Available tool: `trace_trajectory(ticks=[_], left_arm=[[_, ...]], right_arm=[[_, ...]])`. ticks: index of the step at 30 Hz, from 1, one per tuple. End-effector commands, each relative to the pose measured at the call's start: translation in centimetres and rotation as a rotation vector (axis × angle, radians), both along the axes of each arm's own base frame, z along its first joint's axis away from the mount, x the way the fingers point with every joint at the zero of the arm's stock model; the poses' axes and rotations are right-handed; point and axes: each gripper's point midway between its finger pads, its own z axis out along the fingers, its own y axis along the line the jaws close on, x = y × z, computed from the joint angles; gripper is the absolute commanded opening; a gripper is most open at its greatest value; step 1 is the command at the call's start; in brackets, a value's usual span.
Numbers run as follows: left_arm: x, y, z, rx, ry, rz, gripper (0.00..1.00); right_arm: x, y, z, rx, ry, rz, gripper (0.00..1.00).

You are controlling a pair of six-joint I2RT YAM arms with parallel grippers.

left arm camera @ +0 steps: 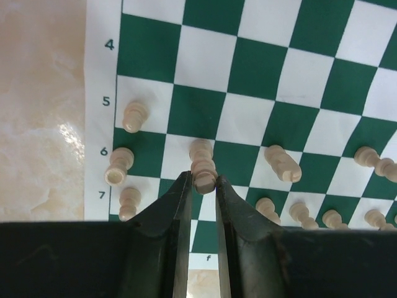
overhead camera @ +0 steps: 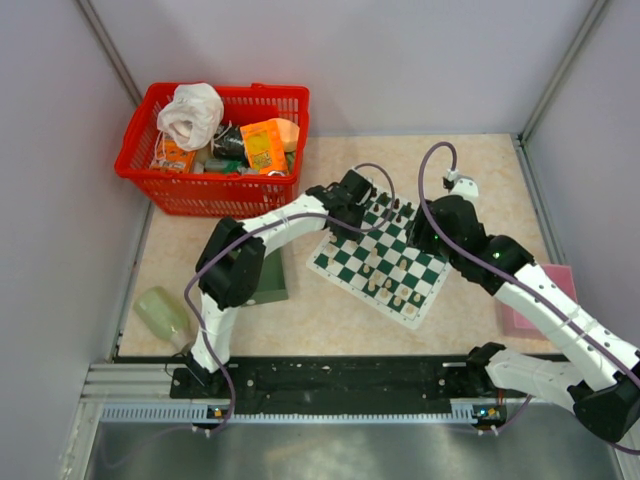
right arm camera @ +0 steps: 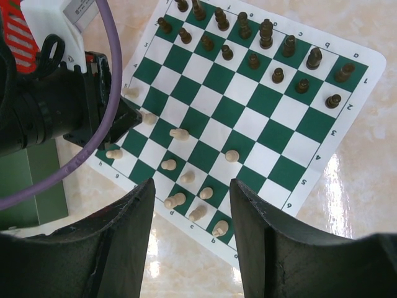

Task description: Set up the chess pieces on the board

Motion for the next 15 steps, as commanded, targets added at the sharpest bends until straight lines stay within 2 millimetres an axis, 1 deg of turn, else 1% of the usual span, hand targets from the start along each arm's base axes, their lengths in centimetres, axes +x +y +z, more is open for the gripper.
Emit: trace_trajectory(ticks=[1,6,9,11,15], left_arm=[[-1.5,-0.8,3.8,-0.07,-0.054,-0.007,0.06],[-3.3,1.0,4.4,-0.059,-0.053,0.039,0.05],[-4.1,1.6,5.1,-0.062,-0.063,0.052,0.05],[-4.9,1.7,5.5,-0.064,-0.064,0.047,0.05],[-7.1,1.6,5.1,-0.052,-0.022,0.033,0.04]], right_arm=[[0.3,-0.3,0.8,0.014,-0.027,-0.014,0.51],[0.4,-0.3,0.7,0.013,-0.024,-0.017,0.51],[0.4,-0.1,0.5,0.013,-0.017,-0.012,0.51],[0.4,0.0,0.5,0.017,-0.017,-0.01,0.51],[0.4,-0.1,0.5,0.015,-0.018,-0.011,0.51]])
